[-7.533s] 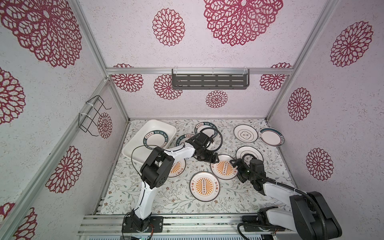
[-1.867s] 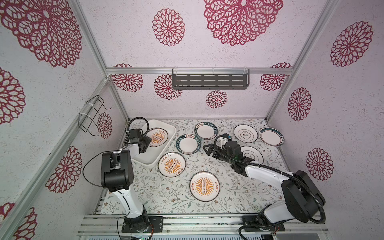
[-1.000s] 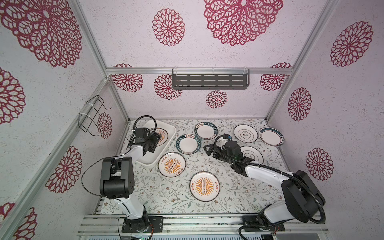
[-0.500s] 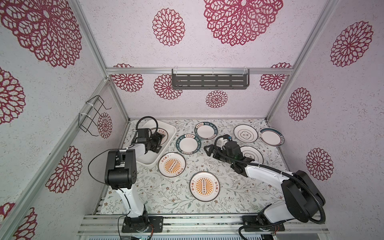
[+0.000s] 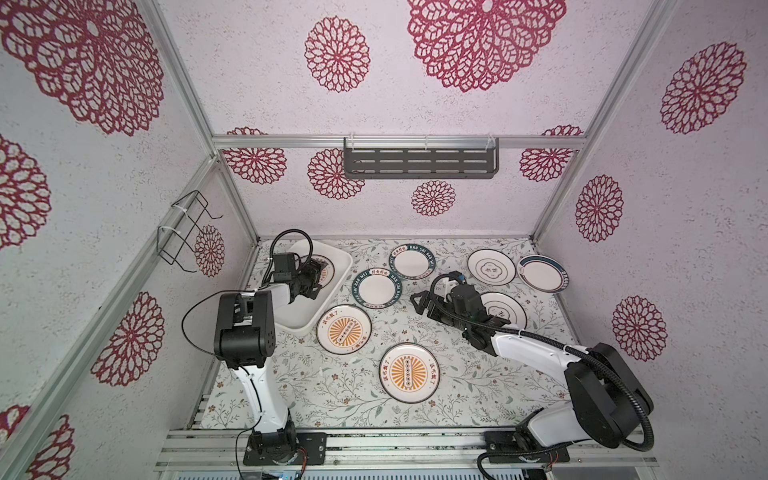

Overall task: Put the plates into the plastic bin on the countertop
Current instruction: 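Lift the open left gripper up out of the bin, then reach the left gripper to the white cloud-centre plate while the right gripper approaches it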

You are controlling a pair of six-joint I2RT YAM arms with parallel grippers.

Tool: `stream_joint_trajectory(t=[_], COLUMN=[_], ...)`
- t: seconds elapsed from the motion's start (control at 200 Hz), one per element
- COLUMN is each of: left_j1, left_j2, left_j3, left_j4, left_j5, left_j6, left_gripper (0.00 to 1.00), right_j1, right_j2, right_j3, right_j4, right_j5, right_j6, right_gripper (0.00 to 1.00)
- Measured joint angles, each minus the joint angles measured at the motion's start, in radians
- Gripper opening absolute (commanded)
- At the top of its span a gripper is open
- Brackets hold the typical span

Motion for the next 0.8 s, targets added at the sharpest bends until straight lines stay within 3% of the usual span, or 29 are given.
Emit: stream_joint_trajectory(t=[0.17, 0.285, 0.47, 0.796], left_j1=[0.002, 0.0, -0.021, -0.244], left_j2=[-0.056, -0.137, -0.312, -0.481], left_j3=[-0.014, -0.019, -0.039, -0.039], left_j4=[0.009, 0.01, 0.005, -0.029], left_j5=[-0.003, -0.011, -0.036, -0.054], left_j6=[0.029, 0.074, 0.195, 0.489], left_gripper=[0.9, 1.0, 0.97, 0.97], right_j1=[0.0, -0.002, -0.012, -0.122], right_j2=[-0.005, -0.005, -0.024, -0.116], right_j3=[0.0, 0.0, -0.001, -0.047], right_j4=[-0.003, -0.008, -0.041, -0.145], right_j5=[0.005, 0.012, 0.059, 0.15], right_j6=[-0.006, -0.007, -0.006, 0.042], right_gripper=[0.99, 0.99, 0.99, 0.99])
